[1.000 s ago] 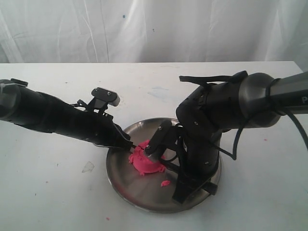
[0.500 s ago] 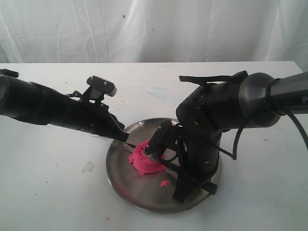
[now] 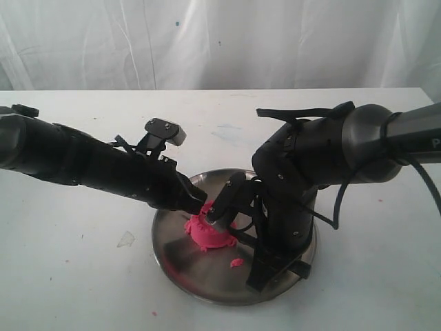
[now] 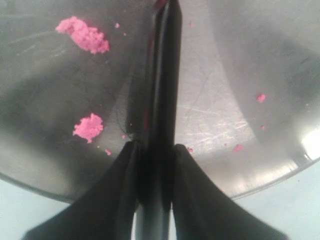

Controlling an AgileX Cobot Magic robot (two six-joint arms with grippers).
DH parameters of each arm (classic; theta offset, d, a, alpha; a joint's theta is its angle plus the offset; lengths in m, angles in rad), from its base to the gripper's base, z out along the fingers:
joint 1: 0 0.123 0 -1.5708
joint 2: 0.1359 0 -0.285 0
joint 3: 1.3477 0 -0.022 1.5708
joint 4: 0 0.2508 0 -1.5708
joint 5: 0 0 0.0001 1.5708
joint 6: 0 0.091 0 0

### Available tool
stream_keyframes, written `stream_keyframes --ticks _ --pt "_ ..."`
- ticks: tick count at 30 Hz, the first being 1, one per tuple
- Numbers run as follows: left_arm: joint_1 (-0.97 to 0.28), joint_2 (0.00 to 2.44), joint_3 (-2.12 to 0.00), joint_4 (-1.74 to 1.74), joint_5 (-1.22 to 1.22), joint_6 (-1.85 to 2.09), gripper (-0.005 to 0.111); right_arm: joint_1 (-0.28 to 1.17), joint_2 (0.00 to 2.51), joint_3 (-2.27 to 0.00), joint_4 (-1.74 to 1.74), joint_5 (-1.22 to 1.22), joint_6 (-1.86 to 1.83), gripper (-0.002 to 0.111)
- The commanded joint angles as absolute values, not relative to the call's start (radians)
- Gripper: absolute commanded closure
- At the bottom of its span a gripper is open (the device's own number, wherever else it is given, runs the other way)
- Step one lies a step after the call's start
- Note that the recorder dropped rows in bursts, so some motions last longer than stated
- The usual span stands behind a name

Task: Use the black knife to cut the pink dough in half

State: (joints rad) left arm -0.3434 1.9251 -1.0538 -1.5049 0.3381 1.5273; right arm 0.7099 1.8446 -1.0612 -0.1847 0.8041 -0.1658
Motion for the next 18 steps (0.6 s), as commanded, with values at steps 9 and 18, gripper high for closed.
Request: stream_keyframes --ticks 9,18 --pt "-0.349 1.912 -0.984 -1.546 0.215 1.438 0.107 0.714 1.854 -1.056 -0.173 0.786 -0.169 0.108" --pt "-0.349 1.912 -0.977 -1.549 0.219 1.454 0.107 0.714 1.854 -1.056 -0.173 0.786 -0.169 0.108"
